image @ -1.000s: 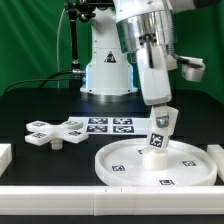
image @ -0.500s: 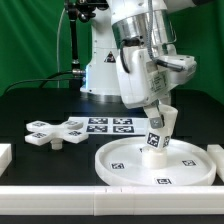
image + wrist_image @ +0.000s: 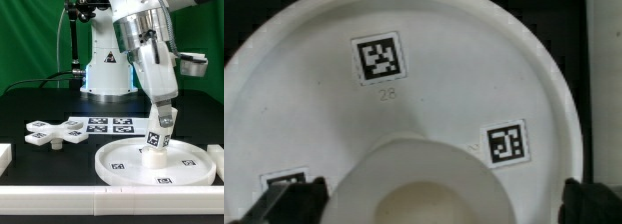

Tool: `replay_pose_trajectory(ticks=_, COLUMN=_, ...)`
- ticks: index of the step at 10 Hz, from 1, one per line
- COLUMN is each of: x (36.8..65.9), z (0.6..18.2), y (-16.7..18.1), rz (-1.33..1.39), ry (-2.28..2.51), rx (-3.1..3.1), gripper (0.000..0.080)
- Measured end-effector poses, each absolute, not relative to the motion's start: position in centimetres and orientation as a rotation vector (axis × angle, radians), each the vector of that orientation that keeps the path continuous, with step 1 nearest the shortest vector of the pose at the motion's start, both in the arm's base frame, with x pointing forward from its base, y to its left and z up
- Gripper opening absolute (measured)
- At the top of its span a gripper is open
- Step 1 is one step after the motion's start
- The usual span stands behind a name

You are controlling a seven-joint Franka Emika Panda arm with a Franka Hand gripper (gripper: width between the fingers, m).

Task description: Assemble round table

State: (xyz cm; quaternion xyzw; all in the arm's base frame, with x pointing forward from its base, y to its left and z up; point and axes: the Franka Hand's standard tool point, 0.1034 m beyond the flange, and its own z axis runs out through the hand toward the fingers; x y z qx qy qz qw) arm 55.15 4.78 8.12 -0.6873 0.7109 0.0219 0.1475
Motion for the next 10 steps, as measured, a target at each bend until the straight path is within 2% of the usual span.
replay_pose_trajectory(ticks=2, x=55.14, z=8.09, y=4.71, rz=0.028, ry=1.876, rx=-2.137, gripper=0.0649)
replay_pose_trajectory(ticks=6, x=55.34, z=8.51, y=4.46, rz=0.022, ry=1.125, rx=-2.688, gripper=0.0649)
replay_pose_trajectory(ticks=10, x=55.31, z=8.34, y=4.25, rz=-0.035, ry=0.785, rx=-2.810, gripper=0.0649)
